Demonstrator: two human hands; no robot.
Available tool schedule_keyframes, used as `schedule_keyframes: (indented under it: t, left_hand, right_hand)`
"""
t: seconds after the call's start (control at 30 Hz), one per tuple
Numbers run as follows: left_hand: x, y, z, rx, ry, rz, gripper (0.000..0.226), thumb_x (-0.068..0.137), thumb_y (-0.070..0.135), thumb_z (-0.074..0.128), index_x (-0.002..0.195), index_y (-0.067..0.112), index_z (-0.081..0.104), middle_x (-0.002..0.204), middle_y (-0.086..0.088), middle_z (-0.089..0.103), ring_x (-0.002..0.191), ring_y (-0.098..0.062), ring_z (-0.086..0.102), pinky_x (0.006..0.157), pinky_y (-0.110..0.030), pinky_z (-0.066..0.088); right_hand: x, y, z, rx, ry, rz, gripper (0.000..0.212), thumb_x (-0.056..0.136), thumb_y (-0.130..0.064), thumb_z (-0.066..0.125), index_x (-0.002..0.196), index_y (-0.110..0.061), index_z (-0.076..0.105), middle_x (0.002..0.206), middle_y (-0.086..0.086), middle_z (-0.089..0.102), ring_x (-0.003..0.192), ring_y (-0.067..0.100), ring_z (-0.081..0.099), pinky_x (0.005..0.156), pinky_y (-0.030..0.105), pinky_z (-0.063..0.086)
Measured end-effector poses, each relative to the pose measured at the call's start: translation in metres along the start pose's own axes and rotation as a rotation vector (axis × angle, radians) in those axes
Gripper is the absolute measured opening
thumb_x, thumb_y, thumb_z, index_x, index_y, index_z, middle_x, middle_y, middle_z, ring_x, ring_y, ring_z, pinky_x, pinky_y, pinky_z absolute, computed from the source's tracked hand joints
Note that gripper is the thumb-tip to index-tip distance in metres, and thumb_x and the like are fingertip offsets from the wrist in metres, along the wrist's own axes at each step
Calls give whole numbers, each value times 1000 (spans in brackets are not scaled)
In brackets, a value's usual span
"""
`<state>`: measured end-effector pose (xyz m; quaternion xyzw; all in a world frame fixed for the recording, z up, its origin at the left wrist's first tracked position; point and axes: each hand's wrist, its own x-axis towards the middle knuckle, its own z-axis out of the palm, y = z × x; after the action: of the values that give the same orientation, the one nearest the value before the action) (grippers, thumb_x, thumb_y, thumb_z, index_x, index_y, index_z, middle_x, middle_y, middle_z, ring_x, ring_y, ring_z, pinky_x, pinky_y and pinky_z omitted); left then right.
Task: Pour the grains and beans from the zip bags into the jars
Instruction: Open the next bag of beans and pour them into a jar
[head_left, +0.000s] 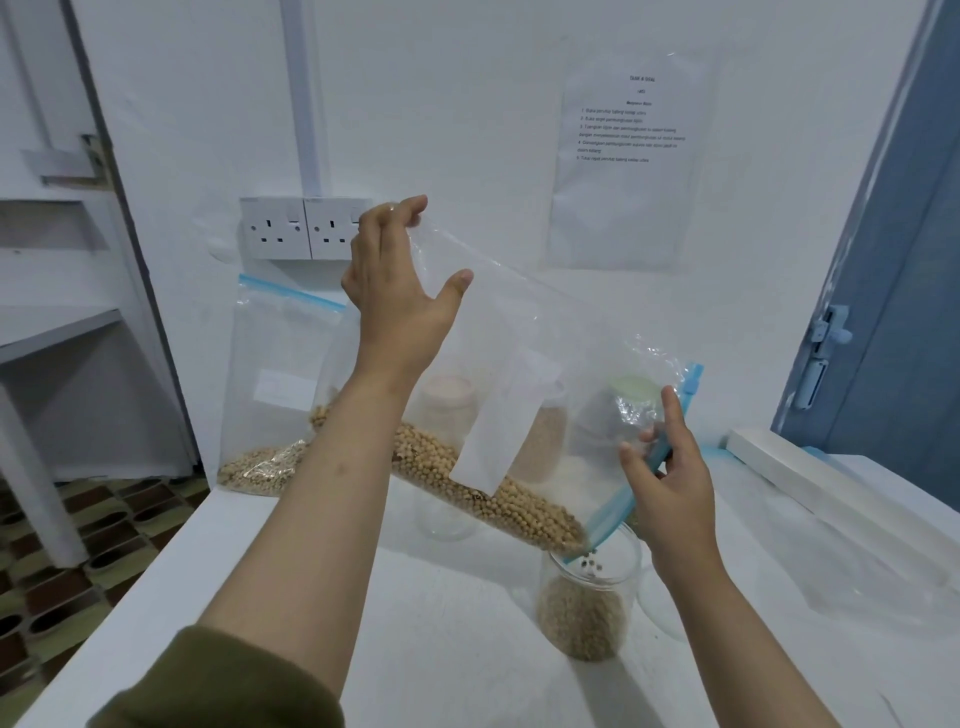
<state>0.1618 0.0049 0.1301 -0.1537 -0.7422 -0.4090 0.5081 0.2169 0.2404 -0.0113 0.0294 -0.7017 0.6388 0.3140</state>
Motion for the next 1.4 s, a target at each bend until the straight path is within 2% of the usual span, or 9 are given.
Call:
schedule_keyframes:
  t: [0.23, 0.4, 0.6, 0.73, 0.97, 1.13, 1.4]
  left_hand:
    - [2, 1, 1, 7, -13, -2, 68, 78, 26, 75, 139, 20, 45, 130, 0, 44, 123, -12, 44, 100, -40, 31]
    - [2, 2, 1, 7, -13, 1, 68, 78, 25, 76, 139, 20, 45, 130, 0, 44, 123, -13, 44, 101, -43, 32]
    - [2, 3, 3, 2, -12, 4, 68, 78, 25, 76, 138, 20, 45, 130, 1, 43, 123, -11, 44, 102, -41, 31]
    - [1, 4, 3, -1, -9, -2, 67, 78, 25, 76, 138, 20, 46, 130, 0, 45, 122, -11, 44, 102, -41, 31]
    - [0, 5, 2, -18, -11, -14, 68, 77, 26, 75, 138, 20, 46, 131, 0, 44, 123, -12, 44, 104, -47, 33]
    - [-1, 5, 1, -15, -7, -13, 67, 78, 25, 75, 138, 19, 46, 130, 0, 45, 121, -9, 43, 105, -49, 33]
    - [-1, 4, 1, -12, -9, -16, 68, 77, 27, 74, 138, 19, 45, 130, 0, 45, 122, -9, 44, 106, -51, 32]
  right_hand:
    - [2, 2, 0, 11, 8, 7, 69, 96, -7, 61, 152, -38, 35, 130, -6, 49, 115, 8, 49, 112, 46, 42]
    - [1, 3, -1, -1, 12, 2, 69, 96, -8, 61, 151, -40, 35, 143, 9, 49, 117, 10, 50, 110, 50, 43]
    - [2, 4, -1, -21, 12, 4, 69, 96, -9, 62, 152, -39, 34, 127, -7, 49, 113, 10, 50, 109, 51, 44]
    - [1, 5, -3, -30, 11, 6, 69, 97, -11, 61, 152, -40, 34, 127, -8, 49, 116, 11, 49, 109, 51, 43]
    - [-1, 3, -2, -13, 12, 3, 68, 96, -9, 61, 152, -38, 34, 125, -3, 53, 111, 11, 52, 109, 43, 44]
    - [0, 7, -2, -7, 9, 4, 69, 96, -11, 62, 151, -43, 35, 137, 4, 52, 123, 20, 53, 109, 47, 44]
    - [1, 12, -2, 4, 4, -3, 68, 96, -13, 63, 150, -45, 36, 138, 4, 51, 127, 24, 51, 110, 50, 43]
